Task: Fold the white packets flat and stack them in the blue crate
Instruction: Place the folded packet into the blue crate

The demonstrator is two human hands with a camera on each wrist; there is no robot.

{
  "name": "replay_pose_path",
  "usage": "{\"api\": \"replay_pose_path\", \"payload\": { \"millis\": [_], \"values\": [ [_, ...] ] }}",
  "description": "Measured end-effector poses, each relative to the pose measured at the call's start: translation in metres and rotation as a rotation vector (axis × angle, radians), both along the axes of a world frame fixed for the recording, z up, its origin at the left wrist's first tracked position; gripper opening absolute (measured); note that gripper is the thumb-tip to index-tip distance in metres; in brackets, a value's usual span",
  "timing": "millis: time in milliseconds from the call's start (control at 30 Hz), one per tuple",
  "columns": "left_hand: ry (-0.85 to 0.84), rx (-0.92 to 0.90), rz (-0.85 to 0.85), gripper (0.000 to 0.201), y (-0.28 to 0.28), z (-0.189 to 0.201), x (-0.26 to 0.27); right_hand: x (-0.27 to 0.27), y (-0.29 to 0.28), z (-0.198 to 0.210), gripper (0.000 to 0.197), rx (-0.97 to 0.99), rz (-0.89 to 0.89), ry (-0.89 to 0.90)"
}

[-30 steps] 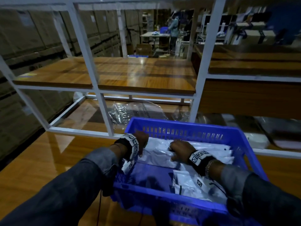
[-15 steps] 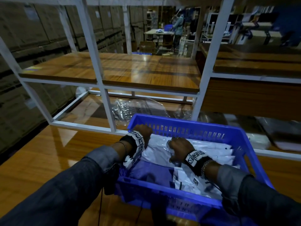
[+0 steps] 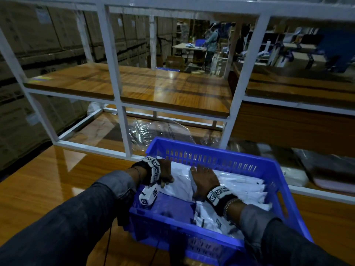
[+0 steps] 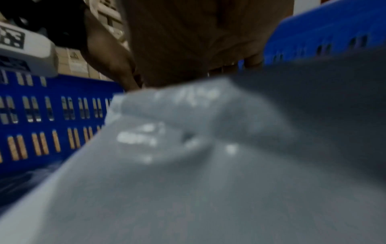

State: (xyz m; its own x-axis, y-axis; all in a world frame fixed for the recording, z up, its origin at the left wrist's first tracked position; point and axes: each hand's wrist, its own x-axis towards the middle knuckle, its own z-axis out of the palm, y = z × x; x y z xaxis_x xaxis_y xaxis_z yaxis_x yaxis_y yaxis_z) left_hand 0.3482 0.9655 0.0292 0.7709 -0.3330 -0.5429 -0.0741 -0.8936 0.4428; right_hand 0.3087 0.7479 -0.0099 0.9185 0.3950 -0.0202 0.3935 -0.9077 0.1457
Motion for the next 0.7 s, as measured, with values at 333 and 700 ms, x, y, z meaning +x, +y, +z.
{"api": "replay_pose_path", "payload": {
  "millis": [333, 700],
  "values": [
    [-0.049, -0.018, 0.158, 0.041, 0.006, -0.023, -0.003, 0.007, 0.002, -0.009, 0.080, -0.010, -0.047, -0.045],
    [-0.025, -0.254, 0.195, 0.019, 0.006, 0.075, -0.022, 0.014, -0.027, 0.070, 0.065, 0.264, -0.091, 0.264]
  ]
}}
